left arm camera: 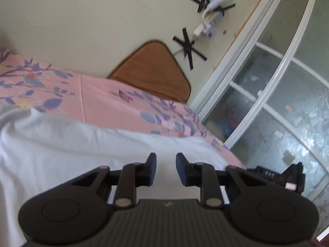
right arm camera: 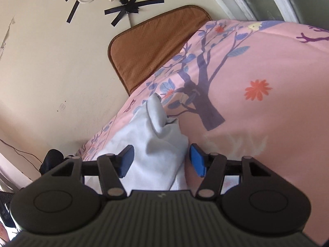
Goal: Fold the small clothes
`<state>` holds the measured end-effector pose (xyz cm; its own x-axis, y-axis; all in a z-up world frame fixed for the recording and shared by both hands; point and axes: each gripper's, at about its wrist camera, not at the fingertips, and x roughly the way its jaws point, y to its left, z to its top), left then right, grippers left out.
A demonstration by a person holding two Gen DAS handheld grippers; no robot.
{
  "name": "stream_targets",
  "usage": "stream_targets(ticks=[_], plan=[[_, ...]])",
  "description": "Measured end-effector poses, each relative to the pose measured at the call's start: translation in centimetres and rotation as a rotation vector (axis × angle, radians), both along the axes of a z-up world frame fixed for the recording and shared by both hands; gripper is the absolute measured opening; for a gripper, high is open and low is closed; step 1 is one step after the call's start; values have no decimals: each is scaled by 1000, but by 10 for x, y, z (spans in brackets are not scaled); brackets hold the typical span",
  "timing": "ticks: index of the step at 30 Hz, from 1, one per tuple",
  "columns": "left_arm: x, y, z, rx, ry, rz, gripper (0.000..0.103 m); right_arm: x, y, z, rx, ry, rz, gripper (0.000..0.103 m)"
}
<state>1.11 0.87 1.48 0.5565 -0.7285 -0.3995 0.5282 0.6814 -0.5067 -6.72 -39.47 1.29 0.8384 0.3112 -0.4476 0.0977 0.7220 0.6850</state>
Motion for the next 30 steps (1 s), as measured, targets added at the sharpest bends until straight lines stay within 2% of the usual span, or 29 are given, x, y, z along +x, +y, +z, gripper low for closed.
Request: stream_targets(ticks=[1, 2, 3, 6, 8, 12, 15, 17, 20, 22, 24, 26, 28, 30], plan=[[5, -9, -11, 52, 53, -4, 14, 4, 4, -1, 9, 18, 13, 55], [12, -17, -23, 111, 116, 3, 5, 9, 7, -3, 22, 46, 32, 31], [14, -15, -25, 103, 124, 27, 5, 11, 10, -4, 47, 61, 47, 20], [16, -10, -26, 93, 148, 18, 5, 10, 23, 17, 85, -1, 86, 17], [10, -3, -26, 74, 147, 22, 5, 12, 36, 41, 81, -55, 120, 17], [-13, 44, 0, -88, 66, 34, 7, 23, 87, 87, 44, -152, 272, 15], [-33, 102, 11, -170, -7, 158, 24, 39, 147, 104, 10, -176, 433, 15], [-47, 146, 12, -205, -30, 275, 31, 52, 191, 105, 1, -171, 534, 15], [-69, 203, 10, -214, -45, 458, 33, 71, 259, 97, -10, -158, 684, 14], [-79, 227, 7, -224, -45, 537, 38, 81, 300, 83, -16, -115, 747, 16], [-83, 240, 4, -244, -32, 564, 39, 89, 333, 66, -77, -55, 821, 29], [-81, 243, 3, -246, -27, 558, 40, 84, 332, 65, -106, -47, 821, 32], [-76, 238, 2, -229, -35, 521, 41, 78, 310, 79, -63, -112, 808, 33], [-68, 223, 2, -209, -48, 474, 41, 76, 288, 97, -79, -173, 735, 37]])
